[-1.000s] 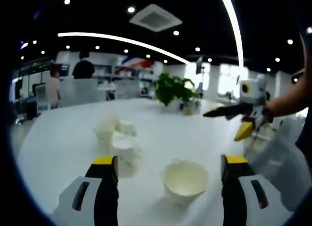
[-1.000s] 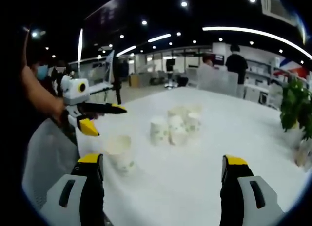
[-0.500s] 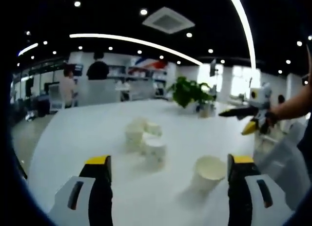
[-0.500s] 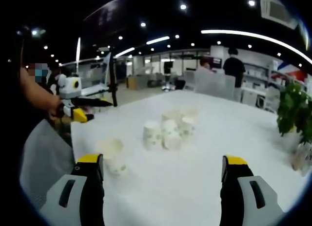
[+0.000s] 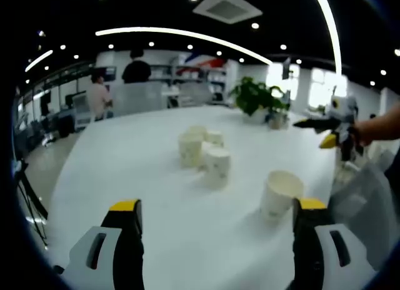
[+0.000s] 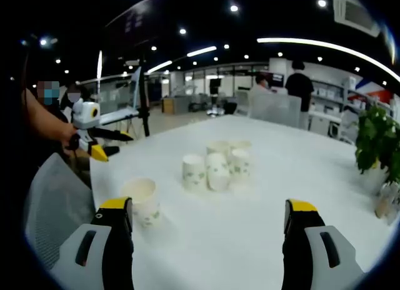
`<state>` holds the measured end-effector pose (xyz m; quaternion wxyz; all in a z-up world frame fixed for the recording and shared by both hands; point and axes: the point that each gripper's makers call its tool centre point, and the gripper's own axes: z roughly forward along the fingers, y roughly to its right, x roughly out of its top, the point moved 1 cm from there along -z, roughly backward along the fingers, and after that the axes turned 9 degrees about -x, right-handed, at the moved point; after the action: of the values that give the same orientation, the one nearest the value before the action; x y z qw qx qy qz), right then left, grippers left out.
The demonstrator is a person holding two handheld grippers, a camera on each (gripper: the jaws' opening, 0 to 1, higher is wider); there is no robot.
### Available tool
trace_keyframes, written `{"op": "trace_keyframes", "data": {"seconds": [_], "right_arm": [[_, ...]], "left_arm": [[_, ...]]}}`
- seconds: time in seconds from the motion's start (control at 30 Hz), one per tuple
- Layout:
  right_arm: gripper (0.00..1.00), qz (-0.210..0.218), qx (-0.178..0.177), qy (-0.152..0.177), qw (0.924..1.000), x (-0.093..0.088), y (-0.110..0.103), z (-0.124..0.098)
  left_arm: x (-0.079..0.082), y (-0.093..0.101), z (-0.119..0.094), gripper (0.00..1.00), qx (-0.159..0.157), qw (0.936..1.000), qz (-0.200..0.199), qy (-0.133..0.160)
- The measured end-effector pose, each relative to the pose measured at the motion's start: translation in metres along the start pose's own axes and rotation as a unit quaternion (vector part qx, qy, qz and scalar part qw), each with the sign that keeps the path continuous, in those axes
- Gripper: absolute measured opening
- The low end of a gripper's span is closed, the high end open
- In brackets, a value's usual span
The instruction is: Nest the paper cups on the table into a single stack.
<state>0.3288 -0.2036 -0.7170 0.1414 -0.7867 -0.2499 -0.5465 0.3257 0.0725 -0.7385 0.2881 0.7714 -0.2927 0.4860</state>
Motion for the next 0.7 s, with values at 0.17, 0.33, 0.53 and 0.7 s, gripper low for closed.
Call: {"op": "trace_keyframes", "data": {"seconds": [0.17,0.33,0.53,0.7], "right_arm": [[1.0,0.003,0.002,-0.002,1.0,-0.001,-0.001,0.001],[1.0,0.006,0.004,0.0,1.0,0.0,-0.003,0.002],[1.0,0.006,0.007,-0.003,1.0,-0.002,-0.006,0.002],[1.0,0.006,0.006,-0.005,1.0,-0.004,-0.005,0.0]], "left_arm": [[0.002,0.001,0.001,0.98,-0.001,0.9999,0.011,0.008],[0.004,-0.005,0.005,0.98,0.002,0.9998,0.016,0.006],[0.007,-0.012,0.014,0.97,0.005,0.9998,0.018,0.005],[0.011,-0.019,0.025,0.96,0.007,0.9998,0.016,0.012]]}}
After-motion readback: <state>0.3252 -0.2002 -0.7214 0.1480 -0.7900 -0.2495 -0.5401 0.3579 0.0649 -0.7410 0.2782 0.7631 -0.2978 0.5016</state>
